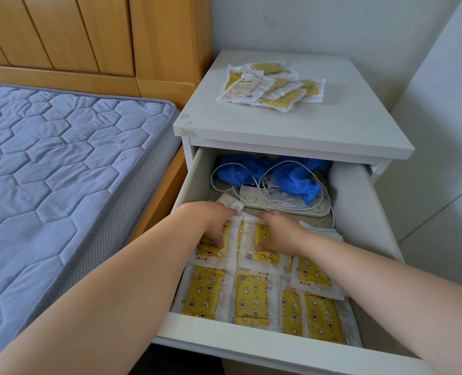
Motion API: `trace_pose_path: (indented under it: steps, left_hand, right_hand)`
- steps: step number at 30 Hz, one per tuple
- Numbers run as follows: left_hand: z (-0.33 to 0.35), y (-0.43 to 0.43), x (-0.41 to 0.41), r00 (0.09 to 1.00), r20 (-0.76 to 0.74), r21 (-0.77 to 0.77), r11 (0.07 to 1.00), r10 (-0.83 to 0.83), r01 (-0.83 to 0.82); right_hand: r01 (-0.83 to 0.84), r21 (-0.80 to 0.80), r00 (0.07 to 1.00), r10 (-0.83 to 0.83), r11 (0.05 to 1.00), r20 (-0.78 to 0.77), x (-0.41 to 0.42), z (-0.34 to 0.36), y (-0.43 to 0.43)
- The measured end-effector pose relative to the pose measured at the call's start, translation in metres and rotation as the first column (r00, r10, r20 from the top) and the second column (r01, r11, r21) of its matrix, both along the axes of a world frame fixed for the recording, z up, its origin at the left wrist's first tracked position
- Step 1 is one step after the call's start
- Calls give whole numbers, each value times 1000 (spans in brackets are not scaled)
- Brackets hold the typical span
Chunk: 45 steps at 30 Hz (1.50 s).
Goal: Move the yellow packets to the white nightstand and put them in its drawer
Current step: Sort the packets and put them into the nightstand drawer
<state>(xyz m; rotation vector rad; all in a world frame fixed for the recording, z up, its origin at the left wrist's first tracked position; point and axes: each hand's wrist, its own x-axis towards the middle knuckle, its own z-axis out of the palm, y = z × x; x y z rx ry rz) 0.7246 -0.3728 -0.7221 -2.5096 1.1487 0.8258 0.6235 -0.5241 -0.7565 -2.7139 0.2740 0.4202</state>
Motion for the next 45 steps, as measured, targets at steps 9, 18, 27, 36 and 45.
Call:
trace_pose_path:
  steps: [9,18,27,36,45]
  left_hand:
    - [0,-2,-2,1000,2,16,1000,9,-9]
    - [7,-2,3,999,45,-124,992,18,-12]
    - [43,-10,-4,976,202,-413,911,80,11]
    - [107,-27,-4,960,189,-768,641,209,12]
    - [114,-62,43,896,122,-843,521,428,-134]
  right_hand:
    - [-53,98,997,47,994,65,6,-6,13]
    - [-20,82,993,10,996,117,6,22,1]
    - [-51,-20,950,55,999,309,3,75,-20]
    - [104,153,797,-174,983,579,2,142,-41]
    - [262,350,738,-420,900,528,50,156,-84]
